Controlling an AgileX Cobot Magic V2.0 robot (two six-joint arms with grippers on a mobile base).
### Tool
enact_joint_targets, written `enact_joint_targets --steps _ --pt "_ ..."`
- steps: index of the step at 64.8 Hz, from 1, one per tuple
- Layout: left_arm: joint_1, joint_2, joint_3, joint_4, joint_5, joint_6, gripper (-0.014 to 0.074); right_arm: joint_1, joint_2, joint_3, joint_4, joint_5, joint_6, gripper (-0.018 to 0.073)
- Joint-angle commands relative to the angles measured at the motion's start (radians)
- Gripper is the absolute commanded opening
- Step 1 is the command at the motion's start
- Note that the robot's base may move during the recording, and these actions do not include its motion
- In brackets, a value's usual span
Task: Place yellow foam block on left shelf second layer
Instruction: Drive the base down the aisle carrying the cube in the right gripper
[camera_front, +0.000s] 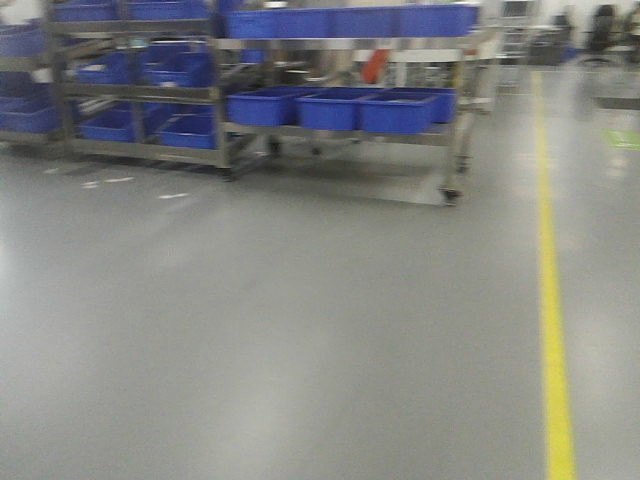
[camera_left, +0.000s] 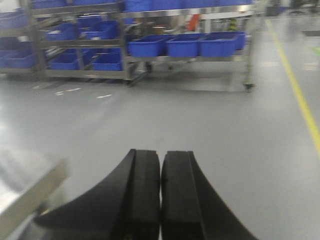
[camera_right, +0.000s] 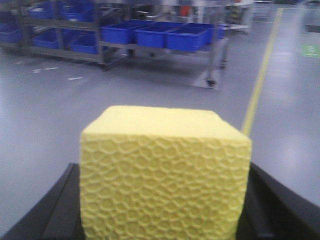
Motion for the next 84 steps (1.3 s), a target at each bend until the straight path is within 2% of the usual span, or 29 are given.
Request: enact_joint_targets --steps 1,84 --pt "-0.002 -0.013 0.026 -0.003 -0.088 -0.004 0.0136 -0.005 0.017 -0.025 -0.025 -0.087 -0.005 0.0351" --pt "-0.002 -0.013 0.026 -0.003 -0.088 -0.004 0.0136 -0.005 0.015 -0.025 -0.025 -0.084 -0.005 0.0351"
